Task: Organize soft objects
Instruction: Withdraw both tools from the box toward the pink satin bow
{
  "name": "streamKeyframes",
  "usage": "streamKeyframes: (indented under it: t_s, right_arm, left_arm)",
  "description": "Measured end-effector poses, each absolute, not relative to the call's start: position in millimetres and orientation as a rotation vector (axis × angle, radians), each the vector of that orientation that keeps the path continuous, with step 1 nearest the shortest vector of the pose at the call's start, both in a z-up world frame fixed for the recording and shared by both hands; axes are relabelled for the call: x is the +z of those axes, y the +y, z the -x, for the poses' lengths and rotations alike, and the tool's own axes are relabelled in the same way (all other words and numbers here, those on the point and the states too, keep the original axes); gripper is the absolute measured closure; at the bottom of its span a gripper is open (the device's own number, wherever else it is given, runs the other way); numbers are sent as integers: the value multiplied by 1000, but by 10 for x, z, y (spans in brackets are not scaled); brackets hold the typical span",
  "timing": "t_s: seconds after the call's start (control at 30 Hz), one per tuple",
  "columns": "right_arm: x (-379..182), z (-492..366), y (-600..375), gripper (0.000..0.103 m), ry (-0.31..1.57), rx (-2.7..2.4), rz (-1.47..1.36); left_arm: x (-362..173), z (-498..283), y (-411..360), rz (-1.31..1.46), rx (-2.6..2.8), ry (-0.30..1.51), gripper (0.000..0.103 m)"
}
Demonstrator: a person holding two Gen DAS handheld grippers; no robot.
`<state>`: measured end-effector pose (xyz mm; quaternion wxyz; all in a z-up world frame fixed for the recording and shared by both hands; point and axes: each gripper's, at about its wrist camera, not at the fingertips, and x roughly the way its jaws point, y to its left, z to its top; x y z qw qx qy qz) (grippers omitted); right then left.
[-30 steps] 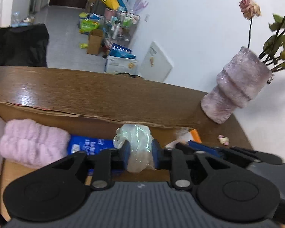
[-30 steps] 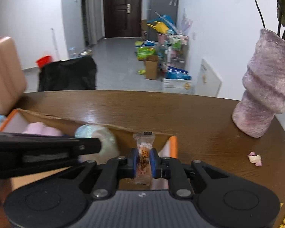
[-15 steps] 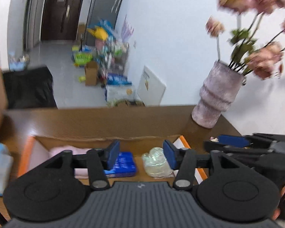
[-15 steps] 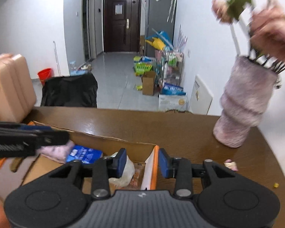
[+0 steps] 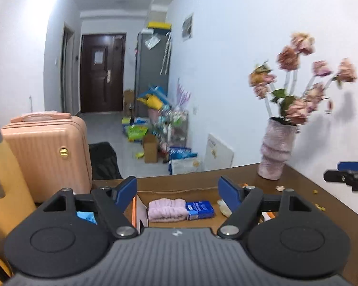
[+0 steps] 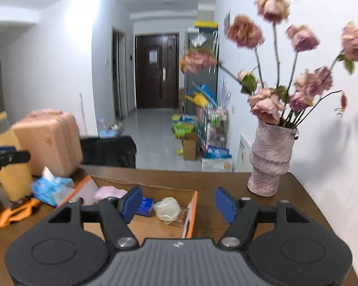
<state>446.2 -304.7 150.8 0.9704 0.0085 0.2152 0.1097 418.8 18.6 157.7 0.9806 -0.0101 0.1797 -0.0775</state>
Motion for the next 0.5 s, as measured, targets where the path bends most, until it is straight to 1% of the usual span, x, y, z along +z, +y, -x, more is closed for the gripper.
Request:
streamKeyframes:
  t_s: [0.07,0.13,0.2,0.3,0.37,0.4,0.5]
  right_arm:
    - [1509,-4165,-3030,33,397,253,-37]
    - [1490,-3879,-3014,29,357,271,-47]
    - [1449,-3576,-2996,26,313,281,-61]
    - [1361,-3116,-2958,24,256,292,-61]
    - [1253,-2851,-2957,19,228,301,-65]
    - [1198,-2739,-2965,18,215,304,-68]
    - [965,-2407,-2921,18,205,291,-59]
  left_arm:
    - [1534,-3876,244,3,-151,326,23]
    - [1491,-3571,300,-15,-136,294,21]
    - [1441,-3288,358,-18,-123,267,21]
    - [1301,-2829,414,-33,-100,214,17]
    - [1164,-2513,436,-56,-89,183,14]
    - [1084,-2348,451,-57,-84,178,12]
    - [903,-2024,443,-49,-89,186,12]
